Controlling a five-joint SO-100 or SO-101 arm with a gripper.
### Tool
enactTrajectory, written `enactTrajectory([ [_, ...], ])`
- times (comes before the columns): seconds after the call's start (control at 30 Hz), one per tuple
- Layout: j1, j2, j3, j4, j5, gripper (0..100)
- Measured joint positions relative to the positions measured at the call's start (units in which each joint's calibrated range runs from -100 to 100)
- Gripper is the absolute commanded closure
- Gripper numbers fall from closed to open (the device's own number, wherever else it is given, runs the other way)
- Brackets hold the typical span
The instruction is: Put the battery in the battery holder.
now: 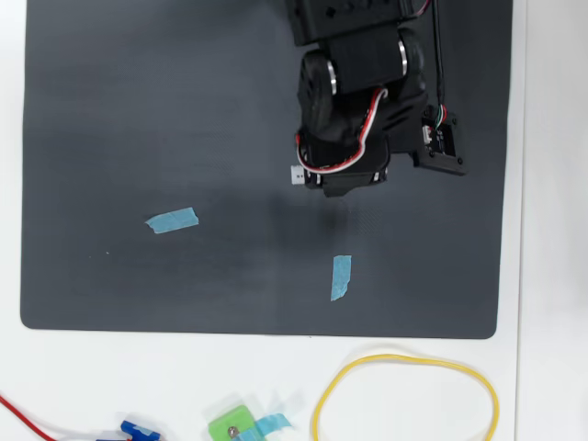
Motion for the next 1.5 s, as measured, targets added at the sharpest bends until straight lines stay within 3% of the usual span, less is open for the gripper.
enactTrajectory([
  [0.13,-1.24,-0.93,1.18,0.60,2.59,100],
  [0.4,-4.15,-1.44,4.08,7.15,-0.78,100],
  [0.67,-8.98,-1.44,5.26,7.15,-6.58,100],
  [1.03,-18.98,-7.22,5.35,7.15,-7.88,100],
  [1.5,-19.09,-1.27,5.44,2.76,-7.88,100],
])
